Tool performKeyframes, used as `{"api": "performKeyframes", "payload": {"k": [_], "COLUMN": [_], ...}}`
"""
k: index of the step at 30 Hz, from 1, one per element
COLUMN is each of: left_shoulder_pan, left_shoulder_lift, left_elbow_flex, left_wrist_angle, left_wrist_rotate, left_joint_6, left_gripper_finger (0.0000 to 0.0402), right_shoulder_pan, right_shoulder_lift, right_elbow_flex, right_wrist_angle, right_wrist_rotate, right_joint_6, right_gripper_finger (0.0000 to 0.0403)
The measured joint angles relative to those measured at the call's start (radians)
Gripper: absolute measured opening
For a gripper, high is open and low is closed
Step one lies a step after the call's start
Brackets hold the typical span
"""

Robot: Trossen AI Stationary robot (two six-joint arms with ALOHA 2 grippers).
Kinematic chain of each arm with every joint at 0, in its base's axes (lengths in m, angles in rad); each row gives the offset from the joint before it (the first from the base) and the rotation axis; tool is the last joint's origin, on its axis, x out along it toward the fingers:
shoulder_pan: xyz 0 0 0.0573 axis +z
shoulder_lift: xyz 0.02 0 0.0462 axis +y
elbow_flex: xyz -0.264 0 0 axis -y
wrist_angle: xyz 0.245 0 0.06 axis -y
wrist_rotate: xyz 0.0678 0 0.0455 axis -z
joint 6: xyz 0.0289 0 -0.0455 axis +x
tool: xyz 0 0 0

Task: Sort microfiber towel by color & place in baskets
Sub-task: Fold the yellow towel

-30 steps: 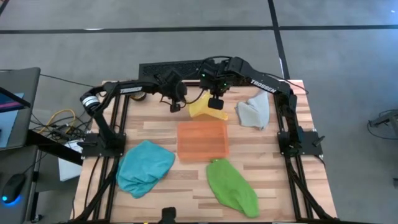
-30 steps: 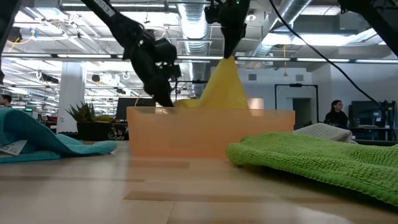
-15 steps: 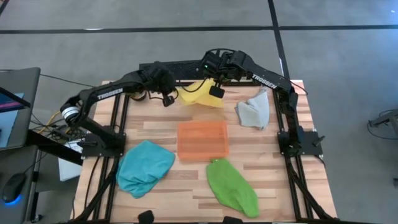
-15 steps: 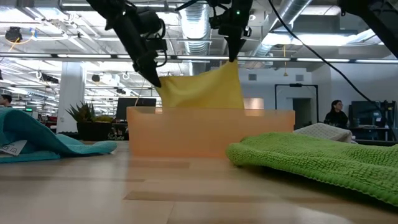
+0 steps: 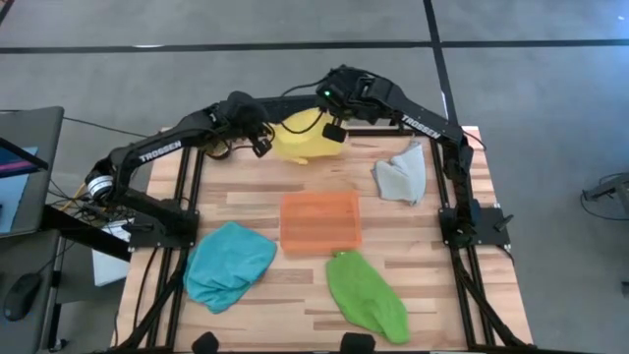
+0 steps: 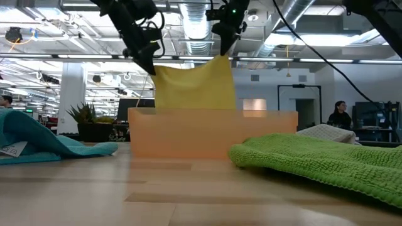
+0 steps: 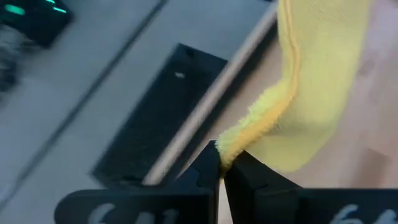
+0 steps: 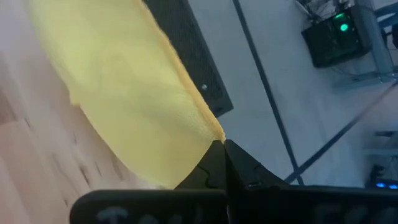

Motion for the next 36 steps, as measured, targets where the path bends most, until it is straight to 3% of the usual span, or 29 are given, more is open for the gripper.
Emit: {"api": "performKeyframes", "payload": {"k": [9,12,21,24,36], "left_shoulder_pan": [0.0,0.0,-0.005,-0.012,0.022], "left_shoulder_lift": [0.005,0.005,0.004,0.005,0.045], "left_elbow_flex": [0.096,0.113,0.148,0.148,0.147], "left_wrist_angle": [-0.031,-0.021,-0.027,-0.029,-0.033], "left_wrist_rotate": [-0.092,-0.13,-0.132,-0.183,-0.175], "left_joint_6": [0.019,0.017,0.001,-0.042,-0.021], "left_gripper_finger": [0.0002,0.0002,0.0002,0.0002,0.0002], "right_shoulder_pan": [-0.031,-0.031,-0.035,-0.036,-0.092], "right_shoulder_lift": [-0.002,-0.007,-0.008,-0.008,-0.008], "right_elbow_flex": [0.0,0.0,0.0,0.0,0.0], "right_wrist_angle": [0.076,0.081,0.06,0.058,0.084], "right_wrist_rotate": [0.005,0.071,0.077,0.053,-0.014], "right_joint_6": [0.002,-0.023,-0.047,-0.029,-0.033], "right_gripper_finger": [0.0006,0.0006,0.0006,0.0006,0.0006]}}
